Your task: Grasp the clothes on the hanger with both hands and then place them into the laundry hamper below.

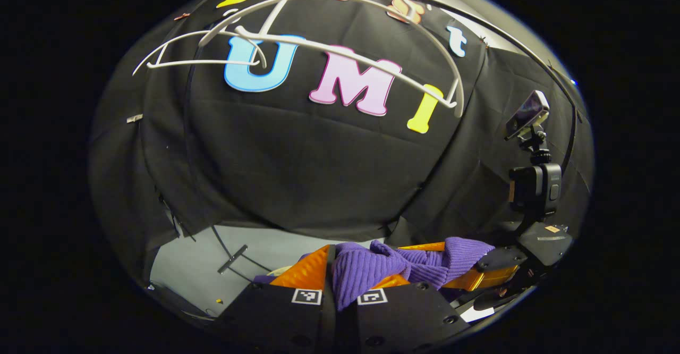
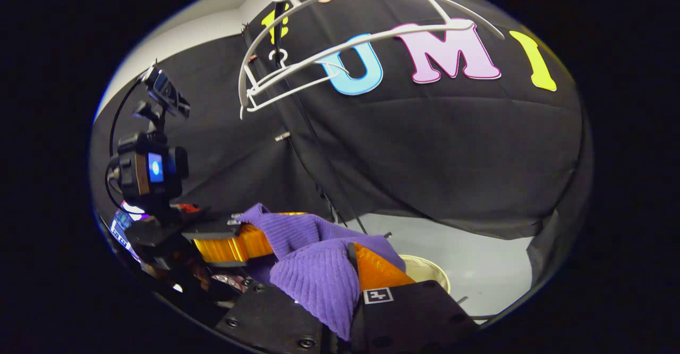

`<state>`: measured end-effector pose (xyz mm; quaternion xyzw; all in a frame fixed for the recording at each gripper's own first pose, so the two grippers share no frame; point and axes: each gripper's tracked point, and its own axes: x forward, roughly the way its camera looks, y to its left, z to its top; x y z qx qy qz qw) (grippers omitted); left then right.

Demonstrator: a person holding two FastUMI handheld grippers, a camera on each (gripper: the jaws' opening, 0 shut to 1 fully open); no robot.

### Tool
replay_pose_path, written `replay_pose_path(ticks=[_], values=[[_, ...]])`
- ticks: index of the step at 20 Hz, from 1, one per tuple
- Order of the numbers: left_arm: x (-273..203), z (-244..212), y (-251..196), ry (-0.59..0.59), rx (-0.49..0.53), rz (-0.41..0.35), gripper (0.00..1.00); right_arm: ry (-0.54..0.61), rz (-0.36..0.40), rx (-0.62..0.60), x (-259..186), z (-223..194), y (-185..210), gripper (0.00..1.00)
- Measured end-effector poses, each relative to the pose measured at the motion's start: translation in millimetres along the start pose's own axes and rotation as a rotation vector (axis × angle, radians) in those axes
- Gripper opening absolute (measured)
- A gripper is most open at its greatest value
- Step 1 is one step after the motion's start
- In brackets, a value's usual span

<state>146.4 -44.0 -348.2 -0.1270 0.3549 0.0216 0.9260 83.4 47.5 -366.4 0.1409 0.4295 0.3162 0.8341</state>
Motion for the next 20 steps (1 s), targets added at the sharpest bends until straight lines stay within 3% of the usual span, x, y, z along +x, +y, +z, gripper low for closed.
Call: replay_pose_path(ticks=[3,6,10,19,20], values=[[2,-17,-4,0.061,-0.003,-0.022,0.11,0.045,-0.034,-0.017,5,-15,-8,0.17],[13,-49,2,0.185,-0.037,0.017,0.11,0.15,-0.107,-0.021,15,-38,-19,0.17],[17,-73,12,0.269,-0.119,0.039,0.12,0.245,-0.15,0.024,15,-66,-29,0.17],[27,-93,17,0.361,-0.111,0.052,0.13,0.311,-0.178,0.017,15,-79,-35,0.17],[22,-97,20,0.392,-0.105,0.057,0.3,0.323,-0.181,0.01,7,-78,-36,0.35]])
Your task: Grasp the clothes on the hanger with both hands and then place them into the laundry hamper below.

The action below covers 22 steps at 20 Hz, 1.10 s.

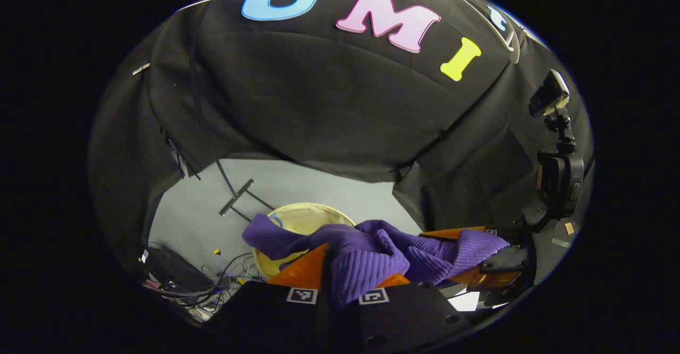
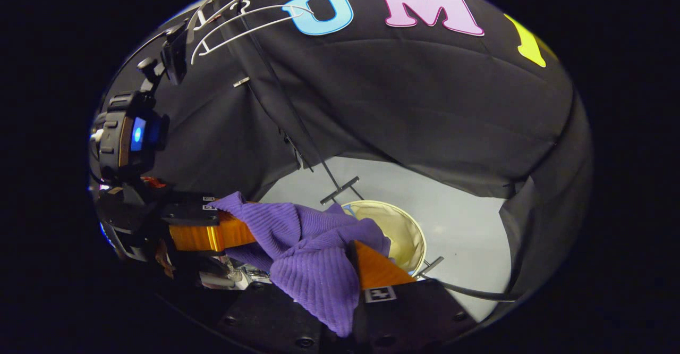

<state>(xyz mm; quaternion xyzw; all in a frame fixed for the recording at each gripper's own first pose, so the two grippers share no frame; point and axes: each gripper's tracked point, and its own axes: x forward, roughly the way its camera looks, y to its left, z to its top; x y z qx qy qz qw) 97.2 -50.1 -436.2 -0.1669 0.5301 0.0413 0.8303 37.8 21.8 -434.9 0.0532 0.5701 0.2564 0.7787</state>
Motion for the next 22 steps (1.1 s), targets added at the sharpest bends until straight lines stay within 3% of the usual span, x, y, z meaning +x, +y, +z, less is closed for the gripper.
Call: replay_pose_path(ticks=[3,4,5,6,22], values=[[22,-12,7,0.016,0.008,0.02,0.82,0.001,-0.005,-0.006,7,-3,-3,0.89],[6,-10,8,0.017,0.008,0.025,0.99,0.0,-0.008,-0.009,4,-2,-4,0.91],[11,-9,9,0.011,0.007,0.029,0.97,0.001,-0.011,-0.01,-2,-2,-7,0.99],[7,-8,10,0.007,0.008,0.033,0.95,-0.002,-0.014,-0.01,4,-2,-8,1.0],[-22,11,7,-0.109,0.042,0.009,0.95,-0.078,-0.022,-0.015,-15,12,2,0.99]])
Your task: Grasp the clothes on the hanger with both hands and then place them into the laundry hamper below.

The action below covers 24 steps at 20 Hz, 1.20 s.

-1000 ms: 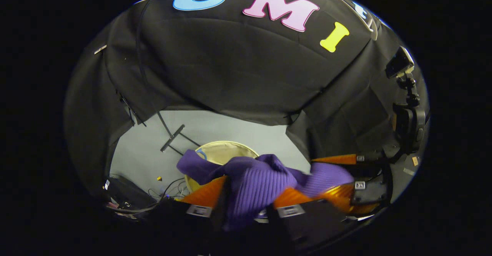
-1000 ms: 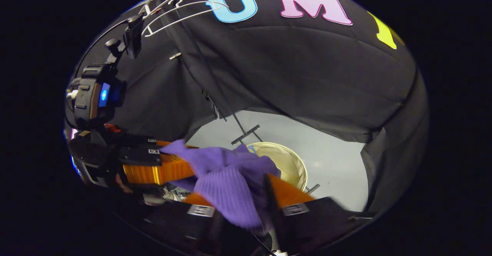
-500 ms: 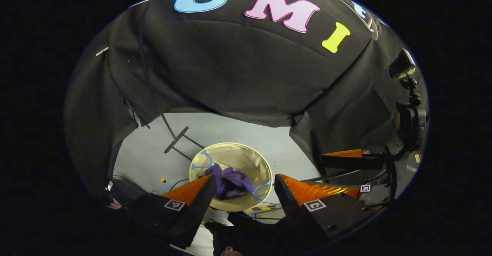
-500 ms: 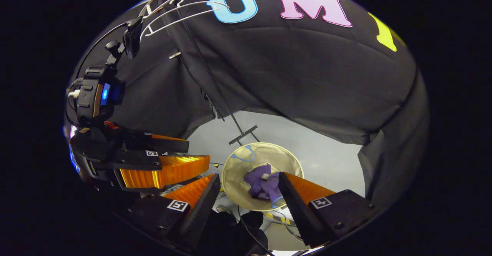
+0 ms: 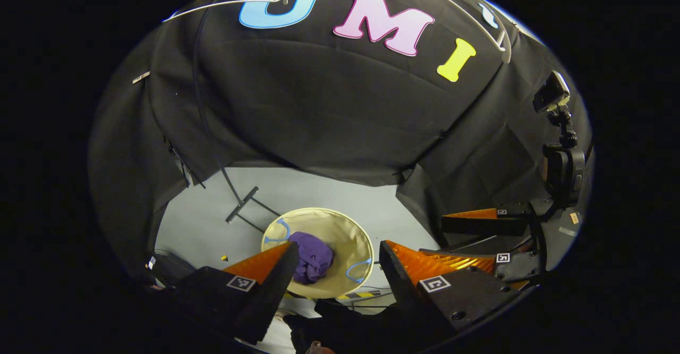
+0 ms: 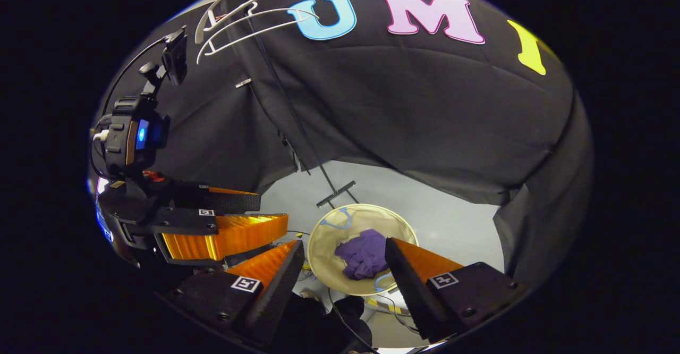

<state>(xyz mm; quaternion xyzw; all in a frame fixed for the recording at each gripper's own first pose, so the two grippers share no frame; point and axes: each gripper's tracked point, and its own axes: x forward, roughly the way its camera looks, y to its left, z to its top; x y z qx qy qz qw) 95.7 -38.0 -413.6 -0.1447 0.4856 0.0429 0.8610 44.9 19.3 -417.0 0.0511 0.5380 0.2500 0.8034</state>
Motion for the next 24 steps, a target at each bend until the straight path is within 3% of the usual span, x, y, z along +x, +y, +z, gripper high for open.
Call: replay_pose_path(ticks=[9,16,24], values=[[-111,51,-6,-0.316,0.137,-0.074,0.95,-0.238,-0.065,-0.002,-64,31,69,0.99],[-230,64,-1,-0.557,0.217,-0.157,0.95,-0.594,-0.143,0.024,-152,70,145,0.98],[-377,81,-19,-0.882,0.324,-0.228,0.92,-1.039,-0.303,0.038,-304,91,192,0.98]])
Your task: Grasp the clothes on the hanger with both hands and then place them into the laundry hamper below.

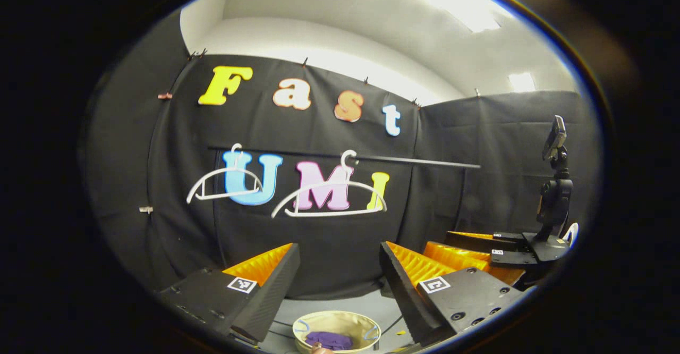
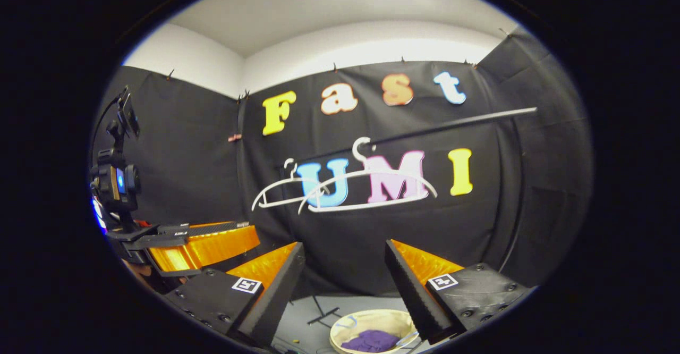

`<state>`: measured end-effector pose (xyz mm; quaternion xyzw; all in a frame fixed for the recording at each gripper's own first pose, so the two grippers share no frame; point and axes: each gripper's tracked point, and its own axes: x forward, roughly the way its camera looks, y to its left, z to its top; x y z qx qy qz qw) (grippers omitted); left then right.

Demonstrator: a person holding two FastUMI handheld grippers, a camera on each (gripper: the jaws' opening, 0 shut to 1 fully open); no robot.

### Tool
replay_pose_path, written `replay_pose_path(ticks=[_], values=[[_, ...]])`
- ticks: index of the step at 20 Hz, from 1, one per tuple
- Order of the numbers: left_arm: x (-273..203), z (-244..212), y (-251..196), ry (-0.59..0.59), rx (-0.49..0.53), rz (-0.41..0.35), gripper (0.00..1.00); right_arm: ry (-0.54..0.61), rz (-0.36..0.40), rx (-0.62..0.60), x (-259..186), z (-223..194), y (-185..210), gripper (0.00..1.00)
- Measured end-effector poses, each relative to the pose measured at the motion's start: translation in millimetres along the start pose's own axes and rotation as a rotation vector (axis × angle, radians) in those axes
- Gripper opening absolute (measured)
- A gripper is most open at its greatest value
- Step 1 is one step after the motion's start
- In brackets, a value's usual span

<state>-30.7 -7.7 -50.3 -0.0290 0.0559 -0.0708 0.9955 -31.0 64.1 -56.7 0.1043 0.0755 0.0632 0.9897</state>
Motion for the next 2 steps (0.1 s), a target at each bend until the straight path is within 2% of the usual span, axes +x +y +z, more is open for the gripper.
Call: replay_pose_path(ticks=[1,2], values=[[-9,13,0,-0.037,0.008,0.004,0.95,-0.05,-0.019,0.002,-8,14,1,0.98],[-16,25,1,-0.07,0.018,0.009,0.92,-0.087,-0.037,0.001,-16,26,1,0.92]])
